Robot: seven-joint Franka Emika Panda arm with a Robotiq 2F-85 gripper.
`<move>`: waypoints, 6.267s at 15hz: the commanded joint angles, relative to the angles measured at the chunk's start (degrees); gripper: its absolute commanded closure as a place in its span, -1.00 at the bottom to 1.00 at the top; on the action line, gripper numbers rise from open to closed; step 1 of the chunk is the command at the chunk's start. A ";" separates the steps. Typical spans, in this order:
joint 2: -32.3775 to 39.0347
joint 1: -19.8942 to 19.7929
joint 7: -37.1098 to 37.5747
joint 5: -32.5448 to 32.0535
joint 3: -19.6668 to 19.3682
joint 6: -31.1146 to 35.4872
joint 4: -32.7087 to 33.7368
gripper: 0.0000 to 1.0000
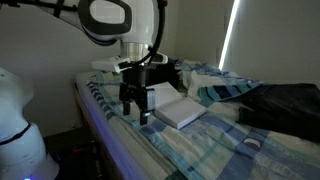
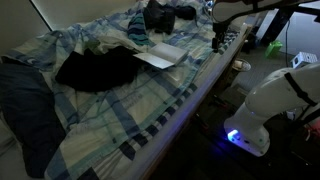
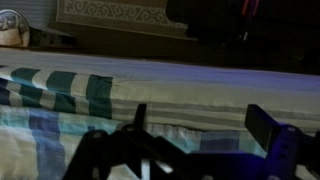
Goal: Close the book
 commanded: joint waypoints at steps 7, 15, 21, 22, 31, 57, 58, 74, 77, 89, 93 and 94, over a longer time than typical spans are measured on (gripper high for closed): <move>-6.94 6.23 -0.84 1.53 4.98 -1.24 -4.60 -1.00; -6.33 13.28 -2.31 3.90 8.50 -1.07 -2.68 -1.00; -5.76 13.54 -1.10 3.27 8.61 -0.39 -2.94 -1.00; -5.76 13.54 -1.10 3.27 8.61 -0.39 -2.94 -1.00; -5.21 16.05 1.46 2.03 14.98 1.34 -1.91 -1.00; 11.19 18.90 26.92 8.71 24.72 8.62 8.99 -1.00; 11.36 18.98 28.78 9.85 25.00 8.55 8.98 -1.00; 27.20 19.42 53.71 8.10 31.01 10.62 21.91 -1.00; 32.04 20.20 58.22 3.05 30.18 10.50 25.91 -0.45; 42.41 25.92 73.39 -9.67 23.89 9.91 32.23 1.00; 43.39 27.20 78.76 -11.80 22.65 9.66 31.40 1.00; 43.58 27.60 80.55 -13.07 22.26 9.35 31.38 1.00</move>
